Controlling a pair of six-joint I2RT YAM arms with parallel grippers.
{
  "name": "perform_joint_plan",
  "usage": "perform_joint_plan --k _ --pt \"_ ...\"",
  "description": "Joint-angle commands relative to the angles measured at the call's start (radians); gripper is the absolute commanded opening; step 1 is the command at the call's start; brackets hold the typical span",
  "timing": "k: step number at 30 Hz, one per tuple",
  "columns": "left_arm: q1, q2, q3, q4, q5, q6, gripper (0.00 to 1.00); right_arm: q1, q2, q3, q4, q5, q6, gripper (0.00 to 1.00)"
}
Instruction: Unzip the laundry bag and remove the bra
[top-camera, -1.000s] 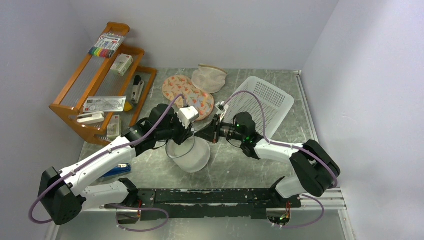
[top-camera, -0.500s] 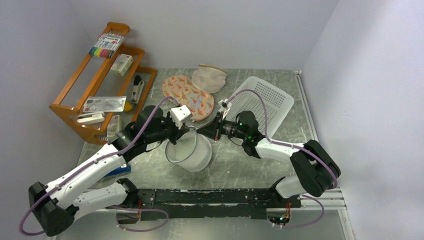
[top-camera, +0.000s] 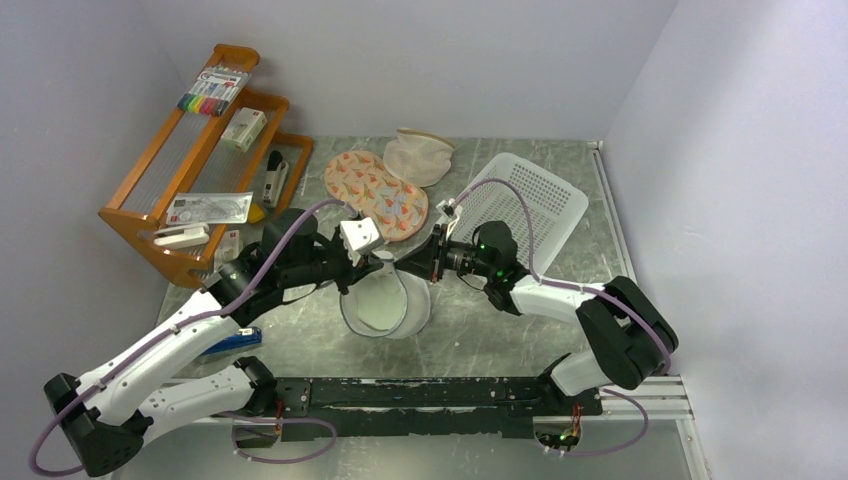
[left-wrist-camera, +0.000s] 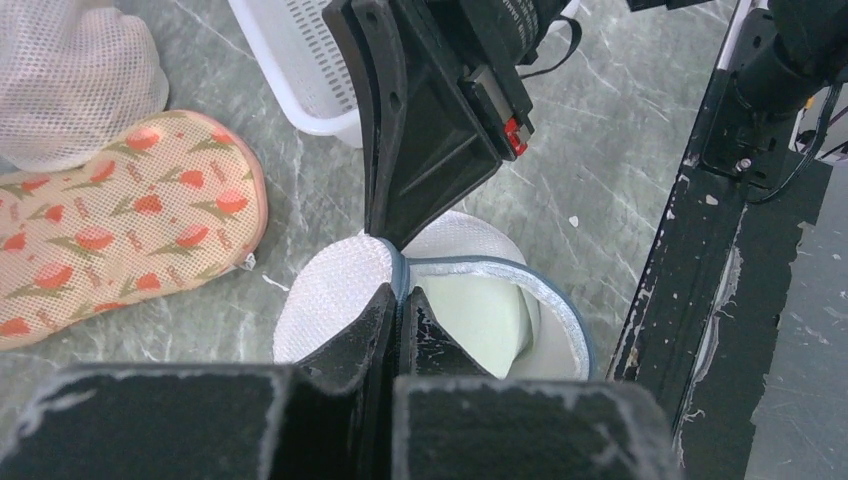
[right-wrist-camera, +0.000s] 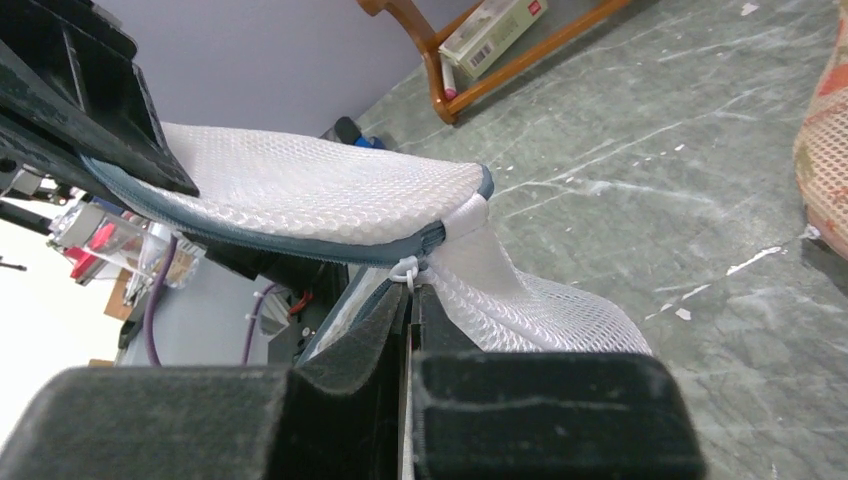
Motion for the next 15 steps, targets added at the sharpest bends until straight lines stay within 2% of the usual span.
perform_joint_plan --k 1,5,8,12,15 --pt "-0.013 -0.014 0.095 -0.071 0.084 0.049 0.07 -0.010 0.032 -0.006 0.036 -0.021 -0.003 0.00" --pt "-0.012 -0.035 0.108 -0.089 0.045 0.026 0.07 -0.012 0.044 0.004 0.031 -0.028 -0.006 0.00" --pt "-0.011 -0.024 0.126 -0.116 -0.086 -0.023 0.07 -0.012 0.033 0.028 -0.041 -0.002 -0.031 0.01" --pt "-0.011 0.023 0.146 -0.165 -0.310 -0.134 0.07 -0.013 0.009 0.103 -0.273 0.110 -0.105 0.12" --pt "-0.011 0.104 0.211 -0.256 -0.387 -0.210 0.07 -0.011 -0.002 0.163 -0.453 0.177 -0.160 0.21"
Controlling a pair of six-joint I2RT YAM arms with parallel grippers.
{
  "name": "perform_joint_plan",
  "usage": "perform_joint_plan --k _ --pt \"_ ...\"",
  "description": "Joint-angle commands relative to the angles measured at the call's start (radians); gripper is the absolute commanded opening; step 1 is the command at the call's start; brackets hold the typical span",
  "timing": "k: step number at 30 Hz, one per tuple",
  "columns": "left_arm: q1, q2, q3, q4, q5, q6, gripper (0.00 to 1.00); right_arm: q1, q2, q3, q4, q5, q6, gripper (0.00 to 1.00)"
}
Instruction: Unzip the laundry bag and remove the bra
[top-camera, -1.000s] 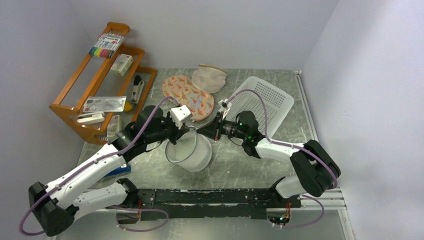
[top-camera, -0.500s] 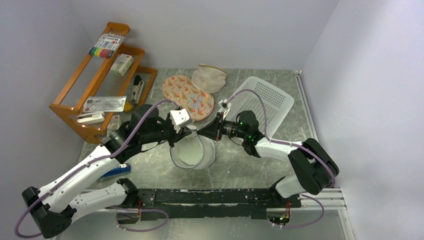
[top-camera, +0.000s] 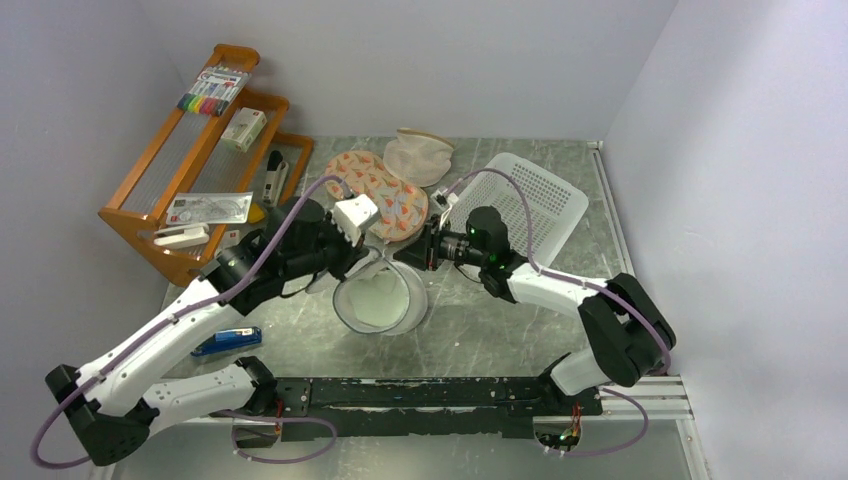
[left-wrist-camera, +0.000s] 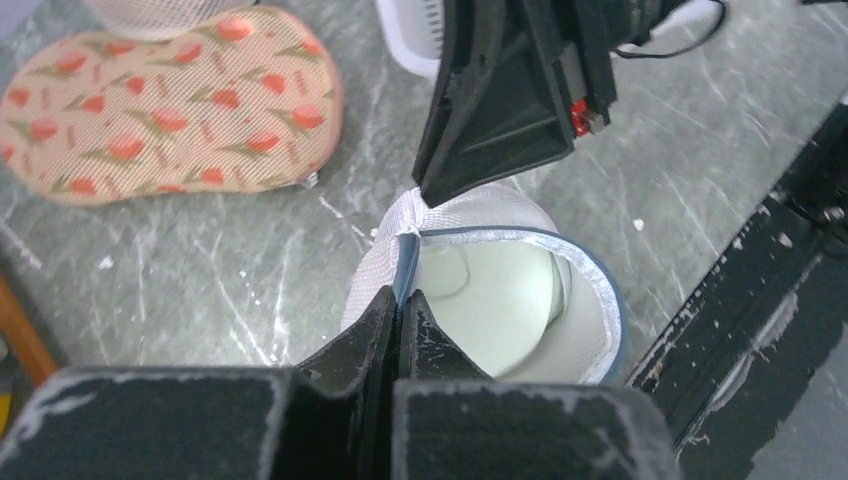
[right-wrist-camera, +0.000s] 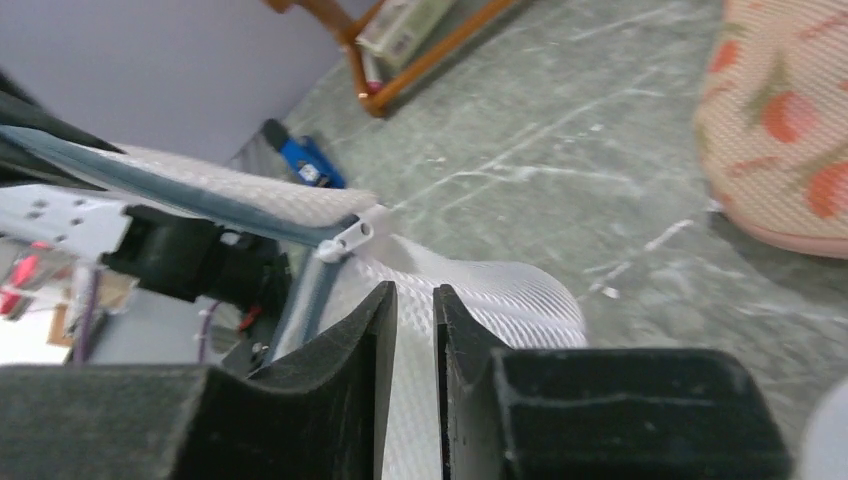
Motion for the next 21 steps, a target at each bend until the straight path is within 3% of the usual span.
perform_joint_plan --k 1,8,13,17,21 --pt "-0.007 0.098 0.122 -0.123 -0.201 -0.159 0.07 -0.009 -0.028 0.093 -0.321 0.152 -0.110 0.24" --pt "-0.002 0.246 0.257 -0.294 -0.286 -0.311 0.07 0.000 -0.043 0.251 -0.698 0.300 -0.190 0.58" --pt "0.068 0.226 0.197 -0.195 -0.196 -0.328 0.07 0.041 -0.124 0.250 -0.793 0.364 -0.233 0.78" --pt "0.166 0.233 0.177 -0.142 -0.050 -0.337 0.07 0.079 -0.171 0.268 -0.889 0.453 -0.272 0.88" --pt "0.210 0.239 0.166 -0.133 -0.010 -0.337 0.07 0.118 -0.146 0.253 -0.903 0.471 -0.267 0.89"
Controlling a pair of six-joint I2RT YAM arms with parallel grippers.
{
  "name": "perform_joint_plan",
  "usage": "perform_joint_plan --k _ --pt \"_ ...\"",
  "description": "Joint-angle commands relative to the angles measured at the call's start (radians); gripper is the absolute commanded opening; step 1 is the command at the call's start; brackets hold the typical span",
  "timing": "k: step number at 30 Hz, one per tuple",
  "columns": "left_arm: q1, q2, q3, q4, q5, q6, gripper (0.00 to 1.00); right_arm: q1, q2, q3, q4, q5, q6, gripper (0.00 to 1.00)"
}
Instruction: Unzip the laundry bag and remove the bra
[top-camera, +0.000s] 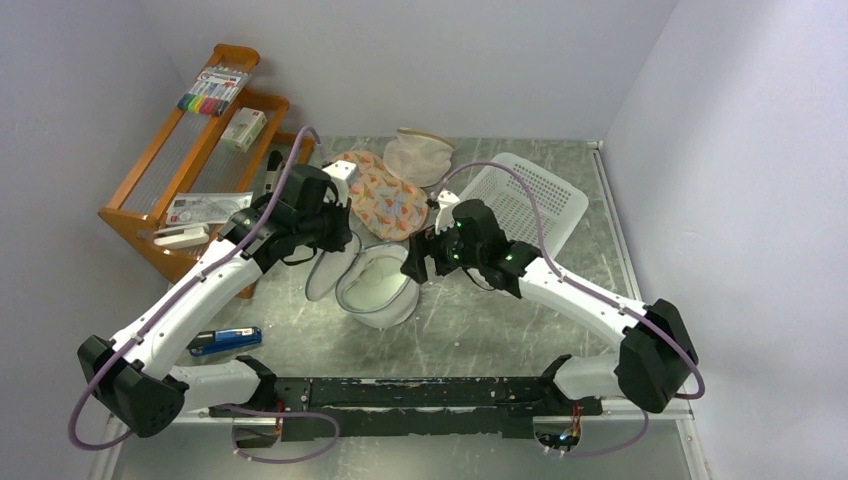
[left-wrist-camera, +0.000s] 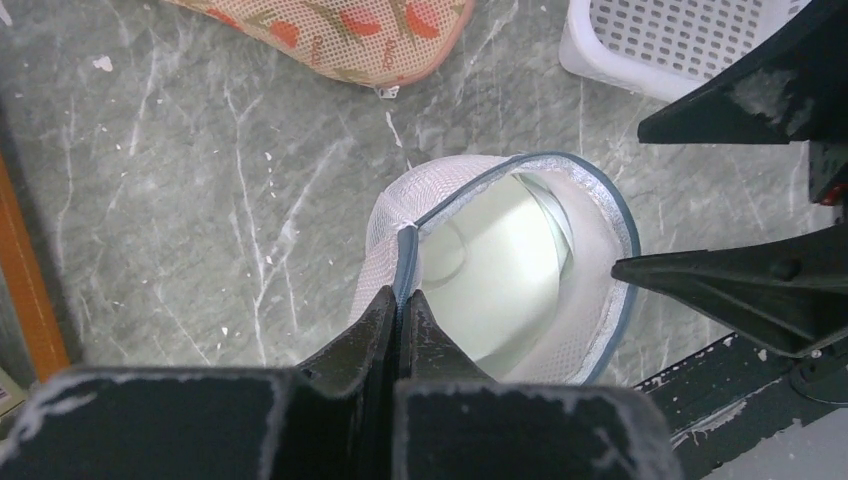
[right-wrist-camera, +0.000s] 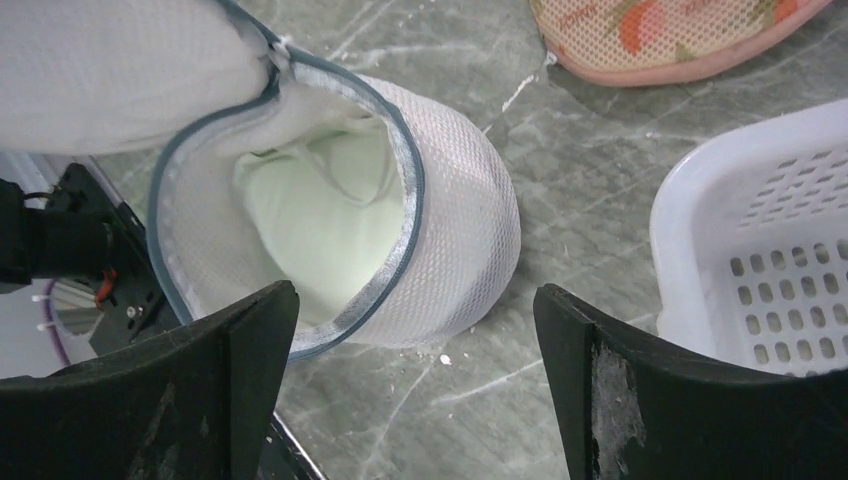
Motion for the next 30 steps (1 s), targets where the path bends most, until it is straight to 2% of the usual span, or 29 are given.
perform_joint_plan --k 1,4,8,11,14,18,22,26,30 --pt "0.037 -0.005 -0.016 0.051 0.110 -0.016 0.07 0.043 0.020 0.000 -0.067 0.083 -0.020 0.89" --pt "0.056 -0.010 -0.019 0.046 0.132 -0.015 0.07 0.066 0.040 -0.026 -0.020 0.098 0.004 0.87" --pt "0.070 -0.011 -0.010 0.032 0.121 -0.001 0.08 0.073 0.053 -0.044 0.018 0.105 0.024 0.76" --pt "0.084 0.001 -0.022 0.019 0.095 0.008 0.11 0.073 0.048 -0.052 0.014 0.118 0.013 0.51" --pt "0.116 0.018 -0.044 0.046 0.151 0.005 0.12 0.073 0.051 -0.050 -0.005 0.124 -0.005 0.26" --pt "0.135 0.061 -0.055 0.049 0.112 0.018 0.10 0.074 0.058 -0.056 -0.019 0.131 -0.010 0.04" --pt "0.141 0.105 -0.069 0.045 0.038 0.045 0.15 0.073 0.048 -0.076 0.012 0.112 -0.007 0.00" --pt "0.142 0.116 -0.071 0.036 -0.054 0.056 0.35 0.074 0.047 -0.075 0.022 0.099 -0.011 0.00" --pt "0.141 0.059 -0.079 0.045 -0.128 0.068 0.54 0.075 0.035 -0.081 0.034 0.087 -0.017 0.00"
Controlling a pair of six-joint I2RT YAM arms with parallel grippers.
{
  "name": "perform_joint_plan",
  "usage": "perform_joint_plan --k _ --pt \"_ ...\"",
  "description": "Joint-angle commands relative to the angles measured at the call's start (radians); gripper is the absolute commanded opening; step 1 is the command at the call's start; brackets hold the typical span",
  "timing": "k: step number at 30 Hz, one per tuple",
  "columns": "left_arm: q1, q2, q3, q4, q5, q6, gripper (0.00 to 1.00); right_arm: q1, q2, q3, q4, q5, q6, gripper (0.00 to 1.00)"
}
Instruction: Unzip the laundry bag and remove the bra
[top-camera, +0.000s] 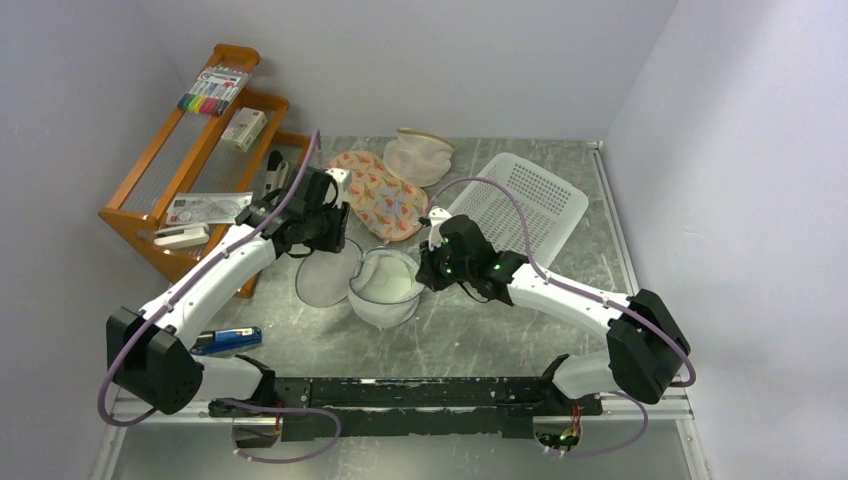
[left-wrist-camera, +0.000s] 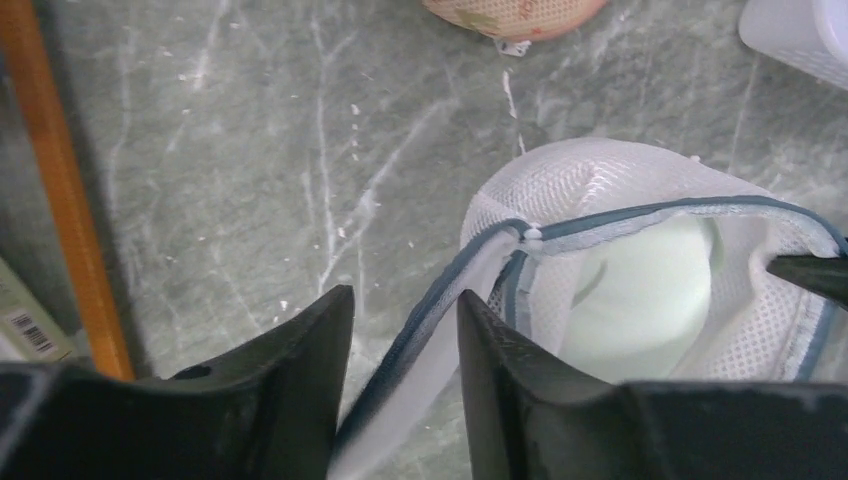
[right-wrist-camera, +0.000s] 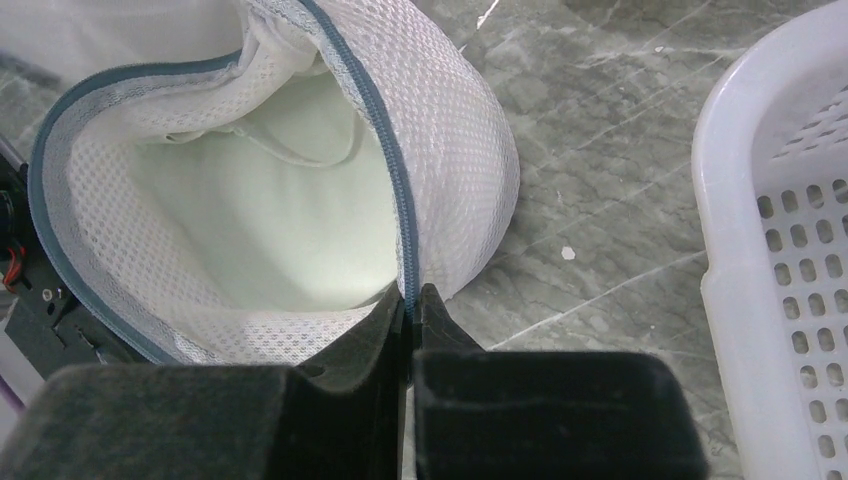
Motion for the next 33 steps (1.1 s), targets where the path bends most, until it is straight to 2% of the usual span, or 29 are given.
perform_joint_plan --k 1,4,8,11,16,20,22,27,30,33 --pt "0.007 -0.089 -0.016 0.032 -0.122 0.027 0.57 0.004 -0.022 -0.017 0.040 -0.021 -0.016 0.00" --pt "0.008 -0.128 -0.036 0.044 -0.137 0.034 0.71 0.003 -0.033 -0.022 0.050 -0.023 -0.019 0.00" --pt "0.007 -0.135 -0.035 0.020 -0.107 0.025 0.77 0.003 -0.044 -0.030 0.066 -0.036 -0.029 0.00" --pt "0.007 -0.149 -0.051 0.023 -0.007 0.007 0.78 0.005 -0.050 -0.034 0.073 -0.040 -0.033 0.00" --pt "0.007 -0.184 -0.181 0.131 0.305 -0.077 0.77 0.008 -0.068 -0.043 0.088 -0.044 -0.038 0.00" --pt "0.004 -0.197 -0.273 0.175 0.357 -0.134 0.78 0.016 -0.075 -0.044 0.100 -0.049 -0.042 0.00" --pt "0.001 -0.190 -0.308 0.199 0.375 -0.197 0.77 0.019 -0.074 -0.043 0.106 -0.052 -0.044 0.00" --pt "-0.027 -0.125 -0.325 0.221 0.361 -0.211 0.76 0.026 -0.068 -0.040 0.120 -0.054 -0.041 0.03" --pt "-0.041 -0.078 -0.305 0.215 0.318 -0.194 0.68 0.029 -0.067 -0.040 0.123 -0.057 -0.039 0.04" --pt "-0.046 -0.052 -0.286 0.202 0.273 -0.173 0.54 0.032 -0.070 -0.039 0.121 -0.053 -0.037 0.04"
